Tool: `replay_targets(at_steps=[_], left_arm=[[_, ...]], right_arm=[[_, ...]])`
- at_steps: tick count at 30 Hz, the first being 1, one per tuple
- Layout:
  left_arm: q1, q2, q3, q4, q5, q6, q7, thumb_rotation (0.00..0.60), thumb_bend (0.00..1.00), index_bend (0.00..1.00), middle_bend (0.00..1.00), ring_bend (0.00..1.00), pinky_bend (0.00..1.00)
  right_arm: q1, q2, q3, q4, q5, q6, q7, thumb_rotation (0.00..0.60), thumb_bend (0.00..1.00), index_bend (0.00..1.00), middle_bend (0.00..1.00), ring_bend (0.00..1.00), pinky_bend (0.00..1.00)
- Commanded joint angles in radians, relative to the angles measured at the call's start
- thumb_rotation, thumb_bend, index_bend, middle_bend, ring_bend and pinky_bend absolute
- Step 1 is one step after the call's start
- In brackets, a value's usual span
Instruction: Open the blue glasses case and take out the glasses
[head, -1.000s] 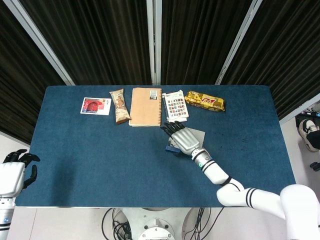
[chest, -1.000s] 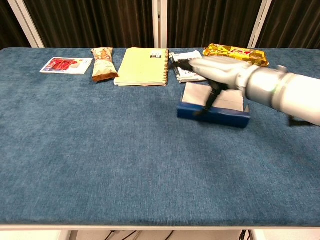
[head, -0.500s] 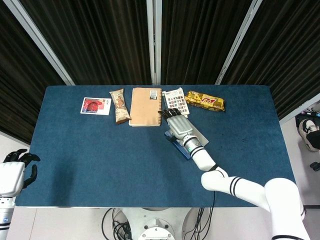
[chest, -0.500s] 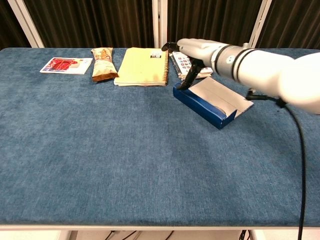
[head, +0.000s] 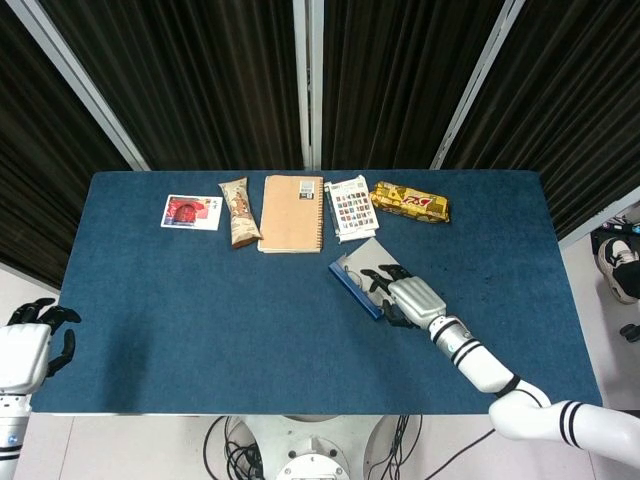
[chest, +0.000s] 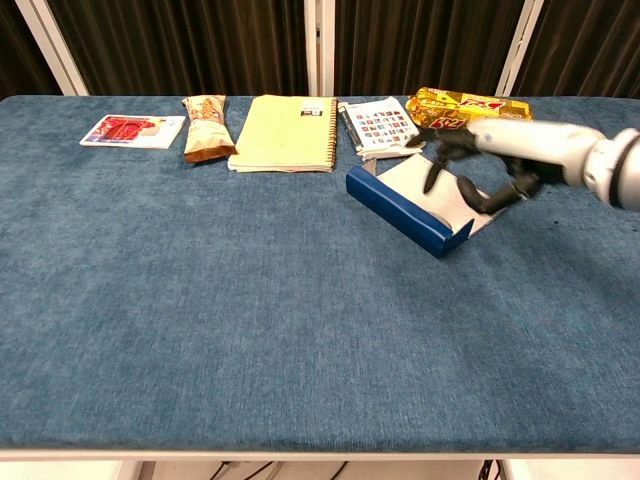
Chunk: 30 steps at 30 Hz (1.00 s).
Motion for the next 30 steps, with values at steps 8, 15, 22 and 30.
replay_targets(at_steps=[8,15,22,30], left_arm=[[0.0,0.001,0.0,0.0,0.0,0.0,-0.002,0.6,0.57,0.44,0.41,0.2,0.25],[0.0,0.001,0.0,0.0,0.001,0.0,-0.003,0.6,0.57,0.44,0.41,0.2,0.25],[0.0,0.002,0.001,0.001,0.002,-0.001,-0.008,0.6,0.57,0.44,0.41,0.2,0.25],[0.0,0.002,0.001,0.003,0.003,-0.001,-0.014,0.6,0.57,0.44,0.41,0.2,0.25]], right_arm=[[-0.019,0.002,-0.058,0.026,-0.084,0.018,0.083,0.6,0.75,0.0,0.28,0.0,0.0],[-0.004,-0.025,-0.065,0.018,-0.121,0.023,0.107,0.6,0.75,0.0,0.27,0.0,0.0],[0.055,-0.102,-0.043,0.033,-0.136,-0.008,0.088,0.6,0.74,0.0,0.24,0.0,0.0],[0.172,-0.255,0.054,0.119,-0.038,-0.074,-0.017,0.6,0.74,0.0,0.21,0.0,0.0]])
